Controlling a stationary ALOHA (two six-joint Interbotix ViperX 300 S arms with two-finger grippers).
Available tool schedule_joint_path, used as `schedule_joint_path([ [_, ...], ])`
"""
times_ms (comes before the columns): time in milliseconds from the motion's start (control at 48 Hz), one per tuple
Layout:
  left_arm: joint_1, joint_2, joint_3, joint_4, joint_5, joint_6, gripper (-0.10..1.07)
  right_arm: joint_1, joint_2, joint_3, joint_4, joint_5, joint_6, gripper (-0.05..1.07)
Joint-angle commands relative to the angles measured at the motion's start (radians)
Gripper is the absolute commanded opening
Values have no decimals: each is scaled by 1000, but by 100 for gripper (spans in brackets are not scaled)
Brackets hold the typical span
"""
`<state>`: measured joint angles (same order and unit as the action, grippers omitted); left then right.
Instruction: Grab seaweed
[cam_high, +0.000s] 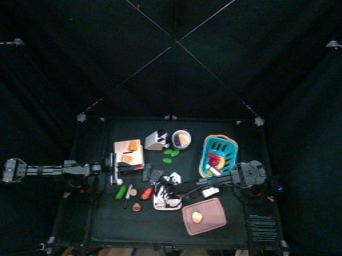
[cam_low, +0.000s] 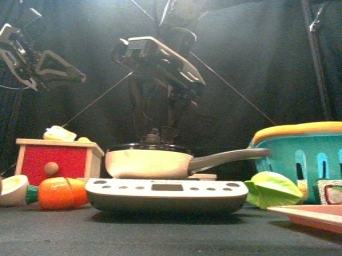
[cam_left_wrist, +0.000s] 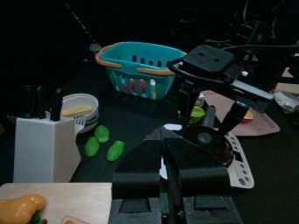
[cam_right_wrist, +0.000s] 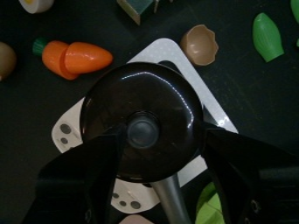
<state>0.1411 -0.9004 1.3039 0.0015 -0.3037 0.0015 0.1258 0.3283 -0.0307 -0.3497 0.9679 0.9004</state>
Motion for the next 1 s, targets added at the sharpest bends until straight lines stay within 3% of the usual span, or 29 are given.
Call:
schedule_joint_path([
  [0,2,2,-15,0,-3,2,36,-12,-94,-18,-18,0,5,94],
  [167,3,2,-15,0,-3,2,36,-9,-167,34,-61,-9,14,94],
  [438,2,2,-15,-2,-5,2,36,-5,-262,146,-46,-66,34,94],
  [750,2,2,-12,0,-3,2,36,21,-374,307,-80,-192,202,94],
  [979,2,2,-12,0,-5,2,36,61,-453,423,-87,-195,354,94],
])
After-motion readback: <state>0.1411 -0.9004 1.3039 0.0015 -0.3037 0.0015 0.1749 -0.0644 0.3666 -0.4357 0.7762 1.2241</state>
